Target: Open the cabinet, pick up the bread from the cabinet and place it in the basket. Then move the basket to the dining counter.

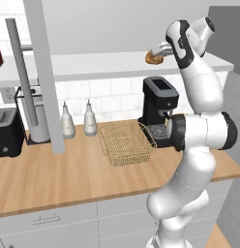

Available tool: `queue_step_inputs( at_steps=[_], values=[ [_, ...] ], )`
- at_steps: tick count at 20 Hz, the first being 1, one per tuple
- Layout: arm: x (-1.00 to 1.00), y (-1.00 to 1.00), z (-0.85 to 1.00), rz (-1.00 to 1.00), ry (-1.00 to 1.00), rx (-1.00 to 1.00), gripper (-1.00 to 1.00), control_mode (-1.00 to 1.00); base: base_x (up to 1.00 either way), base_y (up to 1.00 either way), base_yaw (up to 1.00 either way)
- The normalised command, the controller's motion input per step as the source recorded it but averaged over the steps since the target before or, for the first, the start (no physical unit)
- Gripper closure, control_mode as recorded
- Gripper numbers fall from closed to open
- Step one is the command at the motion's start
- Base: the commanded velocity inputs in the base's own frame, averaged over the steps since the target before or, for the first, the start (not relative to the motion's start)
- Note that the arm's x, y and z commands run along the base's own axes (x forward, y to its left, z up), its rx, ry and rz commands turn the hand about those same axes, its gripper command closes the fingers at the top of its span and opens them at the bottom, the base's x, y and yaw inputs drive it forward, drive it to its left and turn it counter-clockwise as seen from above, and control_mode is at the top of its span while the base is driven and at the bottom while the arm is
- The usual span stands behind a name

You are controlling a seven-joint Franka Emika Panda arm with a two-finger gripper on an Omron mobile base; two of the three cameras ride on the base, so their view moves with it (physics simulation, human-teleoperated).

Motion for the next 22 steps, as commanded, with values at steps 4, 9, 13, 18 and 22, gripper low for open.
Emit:
queue_step_inputs(
  at_steps=[4, 9, 13, 18, 22],
  values=[
    [0.14, 0.12, -0.24, 0.00, 0.00, -0.02, -1.00, -1.00, 0.00, 0.00, 0.00],
    [0.20, 0.13, -0.25, 0.00, 0.00, -0.02, -1.00, -1.00, 0.00, 0.00, 0.00],
    [0.21, 0.70, -0.42, 0.03, -0.04, -0.11, 1.00, -1.00, 0.00, 0.00, 0.00],
    [0.04, 0.33, -0.23, 0.07, -0.20, -0.01, 1.00, -1.00, 0.00, 0.00, 0.00],
    [-0.41, 0.00, 0.00, 0.04, -0.35, 0.01, 1.00, -1.00, 0.00, 0.00, 0.00]
  ],
)
